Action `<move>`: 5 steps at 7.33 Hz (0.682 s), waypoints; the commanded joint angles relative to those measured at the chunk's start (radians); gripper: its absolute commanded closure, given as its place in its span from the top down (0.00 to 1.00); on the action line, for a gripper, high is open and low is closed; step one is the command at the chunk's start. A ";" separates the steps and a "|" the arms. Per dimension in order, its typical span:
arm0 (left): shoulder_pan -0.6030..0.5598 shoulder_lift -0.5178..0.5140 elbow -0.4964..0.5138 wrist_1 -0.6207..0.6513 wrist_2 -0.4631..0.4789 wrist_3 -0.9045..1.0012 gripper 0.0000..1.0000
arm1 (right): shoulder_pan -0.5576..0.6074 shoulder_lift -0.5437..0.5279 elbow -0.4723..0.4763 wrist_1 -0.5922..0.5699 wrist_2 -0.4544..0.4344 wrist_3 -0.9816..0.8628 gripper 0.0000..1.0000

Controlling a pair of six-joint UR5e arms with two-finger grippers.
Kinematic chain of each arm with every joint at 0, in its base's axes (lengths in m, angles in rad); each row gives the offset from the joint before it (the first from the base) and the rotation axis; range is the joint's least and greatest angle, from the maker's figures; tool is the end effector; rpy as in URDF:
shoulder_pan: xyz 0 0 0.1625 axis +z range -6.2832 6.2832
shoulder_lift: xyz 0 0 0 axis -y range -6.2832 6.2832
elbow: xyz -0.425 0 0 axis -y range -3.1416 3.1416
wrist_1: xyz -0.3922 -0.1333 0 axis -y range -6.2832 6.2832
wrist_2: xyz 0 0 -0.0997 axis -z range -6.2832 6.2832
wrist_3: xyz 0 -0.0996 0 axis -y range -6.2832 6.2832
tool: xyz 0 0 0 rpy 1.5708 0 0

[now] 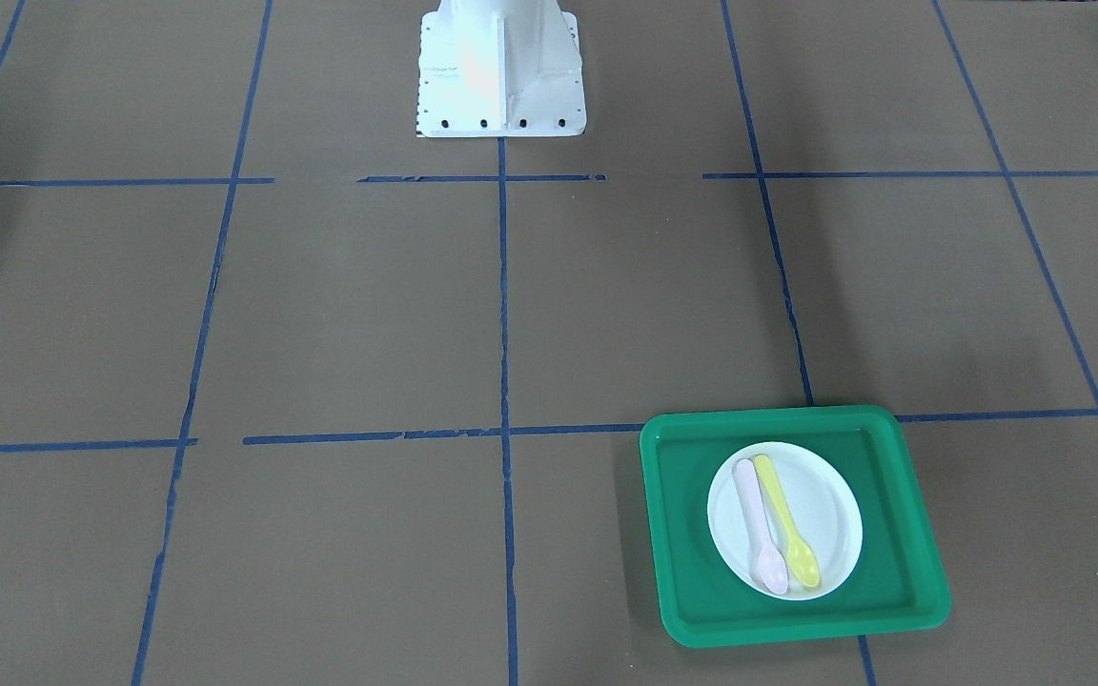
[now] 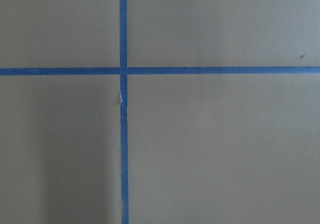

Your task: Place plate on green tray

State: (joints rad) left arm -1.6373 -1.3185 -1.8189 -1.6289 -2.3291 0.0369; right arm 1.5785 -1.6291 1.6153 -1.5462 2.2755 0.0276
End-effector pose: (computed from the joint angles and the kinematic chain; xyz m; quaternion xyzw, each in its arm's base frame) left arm -0.0906 -0.3844 0.6425 0.0441 0.3682 -0.0038 0.9287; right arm 0.0724 -0.4674 0.6670 0.0016 -0.3451 0.0147 0.9384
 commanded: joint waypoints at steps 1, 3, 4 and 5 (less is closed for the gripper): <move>-0.002 -0.010 0.000 -0.005 0.002 0.003 1.00 | 0.000 0.000 0.000 0.000 -0.001 0.000 1.00; -0.002 -0.010 -0.013 -0.005 0.002 0.003 1.00 | 0.000 0.000 0.000 0.000 -0.001 0.000 1.00; -0.002 -0.010 -0.013 -0.006 0.002 0.005 1.00 | 0.000 0.000 0.000 0.000 -0.001 0.000 1.00; -0.002 -0.010 -0.014 -0.006 0.001 0.005 1.00 | 0.000 0.000 0.000 0.000 -0.001 0.000 1.00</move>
State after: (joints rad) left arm -1.6398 -1.3282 -1.8313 -1.6346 -2.3274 0.0410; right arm 1.5784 -1.6291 1.6153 -1.5463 2.2750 0.0276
